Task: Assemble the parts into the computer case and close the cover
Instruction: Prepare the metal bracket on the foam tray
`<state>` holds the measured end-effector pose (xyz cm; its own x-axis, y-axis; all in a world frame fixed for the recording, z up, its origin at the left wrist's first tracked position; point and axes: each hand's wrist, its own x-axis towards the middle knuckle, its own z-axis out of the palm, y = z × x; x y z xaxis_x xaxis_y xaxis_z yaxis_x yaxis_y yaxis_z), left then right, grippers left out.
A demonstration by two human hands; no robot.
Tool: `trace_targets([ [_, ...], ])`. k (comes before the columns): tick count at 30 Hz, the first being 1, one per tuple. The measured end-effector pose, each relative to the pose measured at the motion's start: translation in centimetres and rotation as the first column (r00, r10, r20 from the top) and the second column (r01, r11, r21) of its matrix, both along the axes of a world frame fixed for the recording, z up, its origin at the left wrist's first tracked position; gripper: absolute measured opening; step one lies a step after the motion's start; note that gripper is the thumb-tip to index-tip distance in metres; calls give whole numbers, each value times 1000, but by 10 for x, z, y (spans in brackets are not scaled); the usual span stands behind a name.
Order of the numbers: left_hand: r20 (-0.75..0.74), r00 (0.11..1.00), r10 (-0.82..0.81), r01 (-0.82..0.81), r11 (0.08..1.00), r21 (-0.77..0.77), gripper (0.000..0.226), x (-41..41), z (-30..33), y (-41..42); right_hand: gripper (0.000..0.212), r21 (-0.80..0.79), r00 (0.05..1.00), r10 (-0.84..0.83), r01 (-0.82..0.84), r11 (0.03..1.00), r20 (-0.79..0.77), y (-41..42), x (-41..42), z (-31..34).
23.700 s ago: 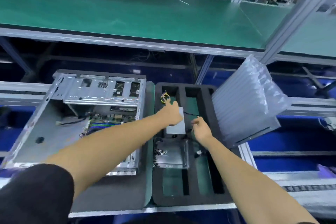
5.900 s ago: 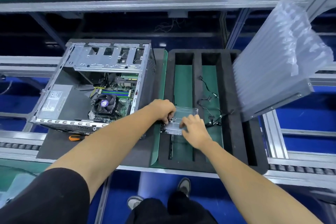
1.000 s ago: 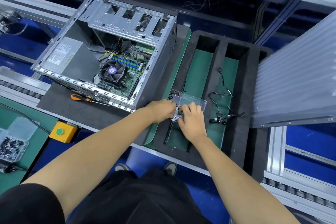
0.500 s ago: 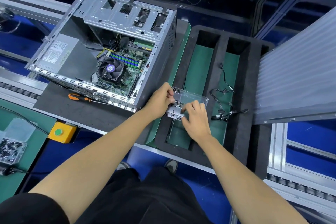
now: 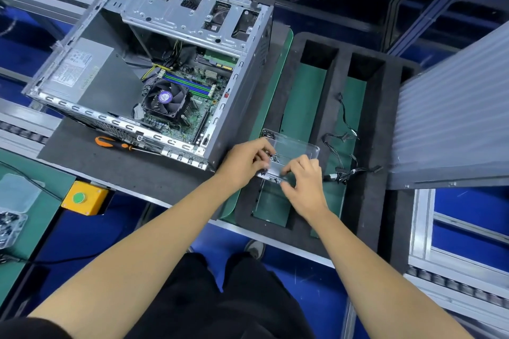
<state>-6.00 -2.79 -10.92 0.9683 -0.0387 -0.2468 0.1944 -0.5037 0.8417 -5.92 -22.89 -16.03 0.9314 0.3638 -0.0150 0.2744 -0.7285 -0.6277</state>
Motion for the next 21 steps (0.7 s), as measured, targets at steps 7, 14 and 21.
trace_targets([
  [7, -4, 999, -53, 52, 997, -48, 41, -1, -6, -10, 16, -60, 999, -20, 22, 998, 34, 0, -3, 0],
  [14, 26, 999, 20, -19, 998, -61, 66, -2, -12, -8, 21, -155, 995, -13, 28, 988, 95, 12, 4, 6],
  [21, 25, 1000, 17, -15, 995, -98, 72, -1, -18, -8, 17, -233, 995, 28, -4, 972, 98, 9, 10, 4],
])
